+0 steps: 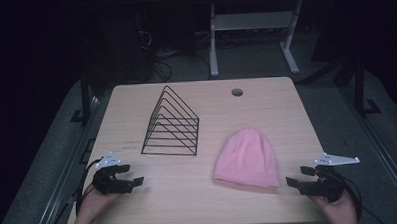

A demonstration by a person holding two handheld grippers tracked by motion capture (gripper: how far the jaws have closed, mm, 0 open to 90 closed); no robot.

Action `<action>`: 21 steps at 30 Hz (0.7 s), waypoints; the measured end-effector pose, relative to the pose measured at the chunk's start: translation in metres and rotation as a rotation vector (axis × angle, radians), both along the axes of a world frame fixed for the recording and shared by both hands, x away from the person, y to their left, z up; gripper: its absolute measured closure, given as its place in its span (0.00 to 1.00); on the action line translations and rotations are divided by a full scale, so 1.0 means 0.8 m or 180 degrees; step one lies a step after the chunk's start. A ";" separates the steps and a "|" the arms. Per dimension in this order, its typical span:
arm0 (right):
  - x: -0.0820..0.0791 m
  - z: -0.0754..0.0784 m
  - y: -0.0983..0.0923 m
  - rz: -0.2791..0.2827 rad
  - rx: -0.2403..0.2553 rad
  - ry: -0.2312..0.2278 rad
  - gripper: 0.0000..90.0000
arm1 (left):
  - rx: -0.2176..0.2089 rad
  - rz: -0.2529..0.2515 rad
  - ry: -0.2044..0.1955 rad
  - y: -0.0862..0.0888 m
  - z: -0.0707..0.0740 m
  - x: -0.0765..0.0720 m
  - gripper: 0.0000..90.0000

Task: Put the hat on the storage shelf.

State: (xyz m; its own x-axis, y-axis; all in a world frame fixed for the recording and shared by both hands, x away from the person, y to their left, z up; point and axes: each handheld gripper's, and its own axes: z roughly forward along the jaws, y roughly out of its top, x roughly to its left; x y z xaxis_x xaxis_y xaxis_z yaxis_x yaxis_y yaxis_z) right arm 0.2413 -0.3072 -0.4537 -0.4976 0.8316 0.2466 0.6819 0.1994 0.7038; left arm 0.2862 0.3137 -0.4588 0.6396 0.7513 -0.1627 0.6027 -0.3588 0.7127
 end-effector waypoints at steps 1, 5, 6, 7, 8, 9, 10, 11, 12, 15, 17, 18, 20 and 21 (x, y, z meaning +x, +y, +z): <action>0.003 0.000 0.001 0.0016 0.0036 0.0001 0.23 | 0.0033 -0.0006 0.0018 0.002 -0.001 0.002 0.21; 0.012 0.001 0.005 0.0056 0.0020 0.0003 0.23 | -0.0017 0.0052 0.0092 0.003 -0.004 0.004 0.21; 0.018 0.003 0.007 0.0059 0.0031 0.0027 0.23 | -0.0014 0.0066 0.0081 0.004 -0.004 0.004 0.21; 0.018 0.003 0.007 0.0059 0.0031 0.0027 0.23 | -0.0014 0.0066 0.0081 0.004 -0.004 0.004 0.21; 0.023 0.008 0.009 0.0063 0.0026 0.0011 0.23 | -0.0010 0.0068 0.0072 0.004 -0.003 0.005 0.21; 0.024 0.010 0.010 0.0064 0.0018 -0.0006 0.23 | -0.0020 0.0085 0.0069 0.003 -0.003 0.004 0.21; 0.027 0.012 0.011 0.0097 0.0018 -0.0014 0.24 | -0.0020 0.0085 0.0069 0.003 -0.003 0.004 0.21; 0.027 0.012 0.011 0.0097 0.0018 -0.0014 0.24 | -0.0027 0.0085 0.0062 0.003 -0.002 0.004 0.21; 0.035 0.015 0.013 0.0140 0.0016 0.0012 0.24 | -0.0028 0.0085 0.0063 0.003 -0.002 0.004 0.21; 0.042 0.019 0.016 0.0192 0.0031 0.0023 0.24 | -0.0022 0.0081 0.0089 0.003 -0.003 0.005 0.21; 0.055 0.023 0.018 0.0276 0.0040 0.0061 0.24 | -0.0033 0.0076 0.0093 0.006 -0.002 0.006 0.21; 0.059 0.025 0.020 0.0303 0.0033 0.0104 0.23 | -0.0033 0.0076 0.0093 0.006 -0.002 0.006 0.21; 0.066 0.028 0.022 0.0330 0.0041 0.0139 0.23 | -0.0012 0.0094 0.0061 0.008 -0.001 0.005 0.21; 0.070 0.030 0.023 0.0346 0.0045 0.0162 0.23 | 0.0017 0.0087 0.0057 0.009 -0.001 0.005 0.21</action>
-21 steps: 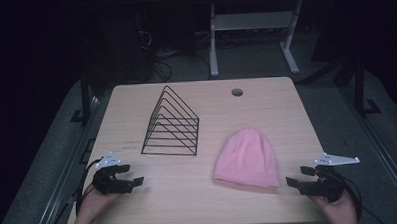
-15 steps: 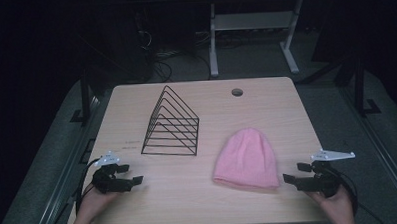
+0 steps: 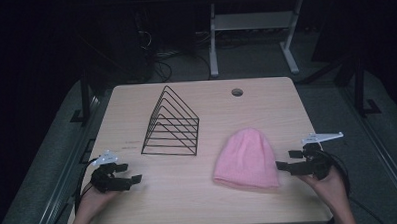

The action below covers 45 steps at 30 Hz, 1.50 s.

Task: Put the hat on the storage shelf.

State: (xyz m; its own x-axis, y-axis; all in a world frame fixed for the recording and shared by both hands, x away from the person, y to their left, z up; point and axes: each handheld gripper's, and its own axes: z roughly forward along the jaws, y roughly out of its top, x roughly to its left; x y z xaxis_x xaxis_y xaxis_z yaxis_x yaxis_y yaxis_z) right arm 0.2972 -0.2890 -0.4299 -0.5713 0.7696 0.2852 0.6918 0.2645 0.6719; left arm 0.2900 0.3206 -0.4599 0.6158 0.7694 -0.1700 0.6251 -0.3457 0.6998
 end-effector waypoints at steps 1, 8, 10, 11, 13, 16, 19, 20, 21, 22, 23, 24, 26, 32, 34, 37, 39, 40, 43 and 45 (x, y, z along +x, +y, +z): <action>0.003 0.002 0.002 0.0005 -0.0014 0.0031 0.23 | -0.0007 0.0019 0.0002 0.000 -0.001 -0.001 0.21; 0.020 0.018 0.011 0.0100 -0.0006 0.0029 0.23 | 0.0022 0.0031 -0.0002 0.004 0.000 -0.002 0.21; 0.026 0.022 0.012 0.0125 0.0030 0.0049 0.23 | -0.0006 0.0061 -0.0001 0.004 0.000 -0.004 0.21; 0.028 0.024 0.013 0.0131 0.0020 0.0067 0.23 | 0.0016 0.0040 -0.0009 0.005 0.000 -0.004 0.21; 0.033 0.029 0.015 0.0142 0.0045 0.0071 0.23 | 0.0007 0.0046 -0.0006 0.006 0.001 -0.005 0.21; 0.039 0.032 0.019 0.0173 0.0020 0.0118 0.23 | 0.0002 0.0046 -0.0005 0.006 0.001 -0.005 0.21; 0.049 0.035 0.026 0.0212 -0.0046 0.0160 0.23 | 0.0016 0.0029 -0.0009 0.007 0.002 -0.005 0.21; 0.058 0.036 0.031 0.0260 -0.0084 0.0210 0.23 | 0.0009 0.0028 -0.0008 0.007 0.002 -0.004 0.21; 0.063 0.037 0.034 0.0273 -0.0103 0.0244 0.23 | -0.0005 0.0031 -0.0009 0.008 0.003 -0.004 0.21; 0.068 0.038 0.036 0.0288 -0.0121 0.0258 0.23 | -0.0014 0.0020 -0.0005 0.009 0.002 -0.003 0.21; 0.074 0.039 0.038 0.0295 -0.0117 0.0280 0.23 | -0.0040 0.0034 0.0005 0.009 0.002 -0.003 0.21; 0.079 0.041 0.040 0.0302 -0.0112 0.0307 0.23 | -0.0040 0.0034 0.0005 0.009 0.002 -0.003 0.21; 0.092 0.042 0.045 0.0324 -0.0140 0.0316 0.23 | -0.0055 0.0034 0.0007 0.009 0.002 -0.003 0.21; 0.122 0.048 0.052 0.0345 -0.0101 0.0353 0.23 | -0.0101 0.0046 0.0005 0.011 0.003 -0.004 0.21; 0.130 0.045 0.052 0.0348 -0.0103 0.0383 0.23 | -0.0110 0.0054 0.0003 0.012 0.004 -0.004 0.21; 0.141 0.040 0.052 0.0335 -0.0098 0.0407 0.23 | -0.0106 0.0054 0.0006 0.012 0.004 -0.004 0.21; 0.148 0.036 0.054 0.0334 -0.0133 0.0443 0.23 | -0.0116 0.0052 0.0016 0.012 0.003 -0.004 0.21; 0.148 0.036 0.054 0.0334 -0.0133 0.0443 0.23 | -0.0116 0.0052 0.0016 0.012 0.003 -0.004 0.21; 0.162 0.028 0.058 0.0397 -0.0117 0.0549 0.26 | -0.0115 0.0054 0.0026 0.012 0.002 -0.006 0.21; 0.171 0.024 0.061 0.0437 -0.0108 0.0612 0.28 | -0.0108 0.0045 0.0020 0.012 0.003 -0.008 0.22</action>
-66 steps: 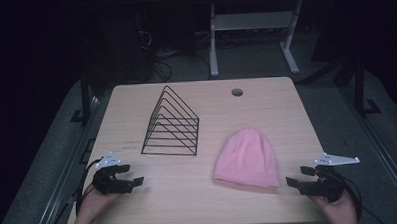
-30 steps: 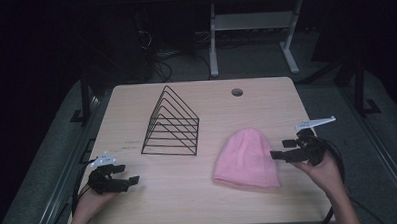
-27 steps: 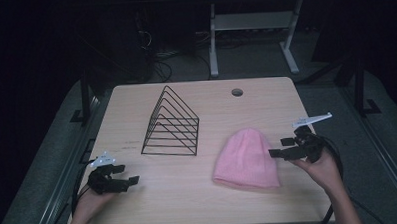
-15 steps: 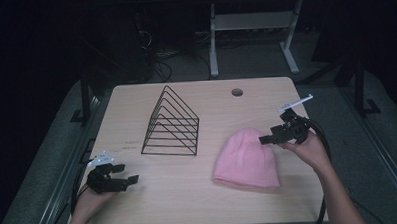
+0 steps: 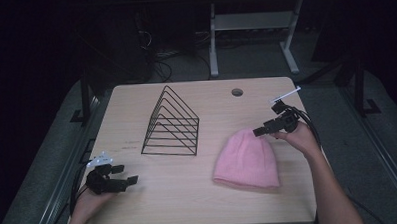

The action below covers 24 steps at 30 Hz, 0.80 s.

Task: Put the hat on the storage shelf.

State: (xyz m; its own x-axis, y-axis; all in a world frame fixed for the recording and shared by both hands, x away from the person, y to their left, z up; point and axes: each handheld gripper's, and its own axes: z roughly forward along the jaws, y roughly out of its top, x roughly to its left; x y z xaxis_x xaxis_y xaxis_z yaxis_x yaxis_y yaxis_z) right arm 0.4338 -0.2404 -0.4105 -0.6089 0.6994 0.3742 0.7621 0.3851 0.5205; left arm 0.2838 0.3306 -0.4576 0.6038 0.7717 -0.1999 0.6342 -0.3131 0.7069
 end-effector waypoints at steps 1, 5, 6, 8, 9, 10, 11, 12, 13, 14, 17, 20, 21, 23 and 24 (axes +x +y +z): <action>0.004 -0.002 0.002 0.0021 -0.0013 0.0014 0.28 | 0.0009 -0.0009 -0.0001 0.001 0.000 0.000 0.21; 0.014 -0.008 0.005 0.0056 -0.0017 0.0061 0.29 | 0.0002 0.0007 0.0000 0.000 0.000 0.001 0.21; 0.016 -0.010 0.006 0.0041 -0.0006 0.0063 0.30 | 0.0009 0.0004 0.0002 0.000 0.000 0.001 0.21; 0.018 -0.016 0.007 0.0048 0.0003 0.0093 0.33 | 0.0014 0.0000 -0.0001 -0.001 -0.002 0.001 0.21; 0.019 -0.019 0.007 0.0045 -0.0009 0.0115 0.33 | 0.0044 -0.0021 0.0009 0.000 -0.001 0.001 0.21; 0.020 -0.023 0.007 0.0043 -0.0008 0.0138 0.35 | 0.0056 -0.0026 0.0013 0.000 -0.001 0.001 0.21; 0.020 -0.026 0.007 0.0062 0.0010 0.0163 0.36 | 0.0029 -0.0005 0.0004 -0.001 -0.002 0.001 0.22; 0.021 -0.028 0.007 0.0060 0.0008 0.0173 0.37 | 0.0019 0.0002 0.0014 -0.001 -0.002 0.001 0.21; 0.021 -0.030 0.007 0.0062 0.0022 0.0203 0.39 | 0.0019 0.0005 0.0015 -0.001 -0.003 0.001 0.21; 0.021 -0.031 0.008 0.0068 0.0018 0.0233 0.39 | 0.0040 -0.0009 0.0022 0.000 -0.003 0.002 0.21; 0.023 -0.035 0.010 0.0076 0.0002 0.0268 0.40 | 0.0044 -0.0001 0.0026 0.000 -0.003 0.002 0.21; 0.024 -0.038 0.014 0.0116 -0.0003 0.0270 0.42 | 0.0037 0.0005 0.0023 0.000 -0.004 0.002 0.21; 0.025 -0.039 0.015 0.0128 -0.0024 0.0273 0.43 | 0.0032 0.0013 0.0030 -0.001 -0.004 0.002 0.21; 0.026 -0.042 0.018 0.0154 -0.0041 0.0286 0.45 | 0.0011 0.0019 0.0029 -0.002 -0.005 0.002 0.21; 0.026 -0.043 0.019 0.0164 -0.0047 0.0294 0.46 | 0.0049 -0.0001 0.0036 -0.002 -0.005 0.002 0.22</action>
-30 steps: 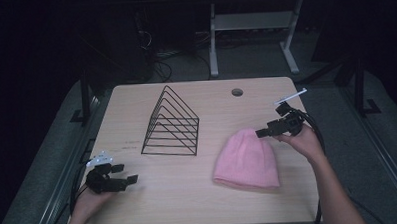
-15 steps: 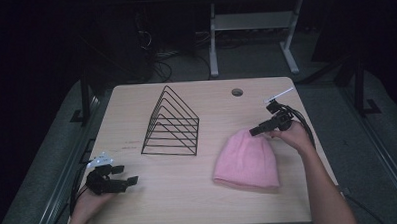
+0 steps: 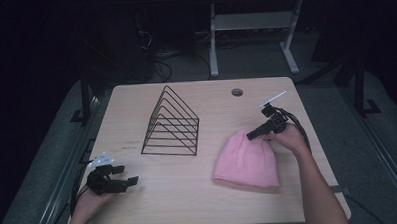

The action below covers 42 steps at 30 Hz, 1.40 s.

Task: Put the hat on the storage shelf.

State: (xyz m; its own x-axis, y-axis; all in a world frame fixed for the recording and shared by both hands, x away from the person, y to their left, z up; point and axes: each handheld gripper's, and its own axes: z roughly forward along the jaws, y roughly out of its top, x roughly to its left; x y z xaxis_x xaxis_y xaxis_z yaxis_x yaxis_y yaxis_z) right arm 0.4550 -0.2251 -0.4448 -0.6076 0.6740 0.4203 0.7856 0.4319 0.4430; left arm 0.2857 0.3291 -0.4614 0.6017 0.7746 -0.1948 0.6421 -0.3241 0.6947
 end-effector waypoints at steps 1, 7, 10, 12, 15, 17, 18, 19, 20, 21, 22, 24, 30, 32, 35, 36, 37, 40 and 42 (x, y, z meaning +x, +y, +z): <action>0.000 -0.001 0.001 0.0017 -0.0014 -0.0005 0.47 | 0.0006 0.0001 -0.0001 0.000 0.000 0.000 0.21; 0.001 -0.004 -0.002 0.0014 -0.0023 0.0022 0.53 | 0.0002 0.0029 -0.0031 0.000 0.001 -0.001 0.22; 0.002 -0.006 0.000 0.0031 -0.0031 0.0027 0.55 | -0.0027 0.0054 -0.0017 0.000 -0.001 -0.001 0.22; 0.002 -0.007 0.001 0.0034 -0.0043 0.0032 0.57 | -0.0013 0.0051 -0.0007 0.000 -0.001 -0.001 0.22; 0.003 -0.010 0.001 0.0043 -0.0031 0.0048 0.59 | -0.0011 0.0044 -0.0007 0.000 -0.001 -0.001 0.22; 0.003 -0.012 0.000 0.0032 -0.0018 0.0065 0.62 | -0.0011 0.0045 -0.0001 -0.001 -0.002 0.000 0.22; 0.003 -0.013 0.000 0.0030 -0.0010 0.0065 0.62 | -0.0007 0.0045 0.0006 -0.001 -0.002 0.000 0.22; 0.003 -0.014 0.000 0.0021 0.0003 0.0062 0.63 | -0.0007 0.0042 0.0013 -0.001 -0.003 0.000 0.22; 0.002 -0.014 0.000 0.0021 0.0018 0.0061 0.64 | -0.0003 0.0038 0.0016 -0.001 -0.003 0.000 0.22; 0.002 -0.014 -0.001 0.0023 0.0025 0.0059 0.64 | -0.0003 0.0038 0.0016 -0.001 -0.003 0.000 0.22; 0.002 -0.015 -0.001 0.0023 0.0027 0.0041 0.65 | -0.0001 0.0037 0.0015 -0.001 -0.003 0.000 0.22; 0.001 -0.015 -0.002 -0.0003 0.0055 0.0058 0.68 | 0.0011 0.0028 0.0016 0.001 -0.003 0.000 0.22; -0.001 -0.016 -0.002 0.0021 0.0075 0.0029 0.77 | 0.0042 -0.0001 0.0030 -0.001 -0.004 0.000 0.22; -0.002 -0.016 -0.002 0.0021 0.0107 0.0024 0.81 | 0.0031 0.0008 0.0038 -0.002 -0.004 0.000 0.22; -0.004 -0.015 -0.004 0.0012 0.0176 0.0012 0.84 | 0.0012 0.0021 0.0034 -0.003 -0.004 0.000 0.22; -0.004 -0.016 -0.005 0.0006 0.0182 0.0013 0.85 | 0.0013 0.0019 0.0035 -0.003 -0.004 0.000 0.22; -0.005 -0.015 -0.005 -0.0009 0.0203 0.0010 0.85 | 0.0014 0.0019 0.0035 -0.003 -0.004 0.000 0.22; -0.005 -0.013 -0.006 0.0010 0.0221 -0.0012 0.86 | 0.0029 0.0009 0.0036 -0.002 -0.004 0.000 0.22; -0.006 -0.011 -0.005 0.0012 0.0235 -0.0024 0.86 | 0.0036 0.0004 0.0036 -0.001 -0.004 0.000 0.22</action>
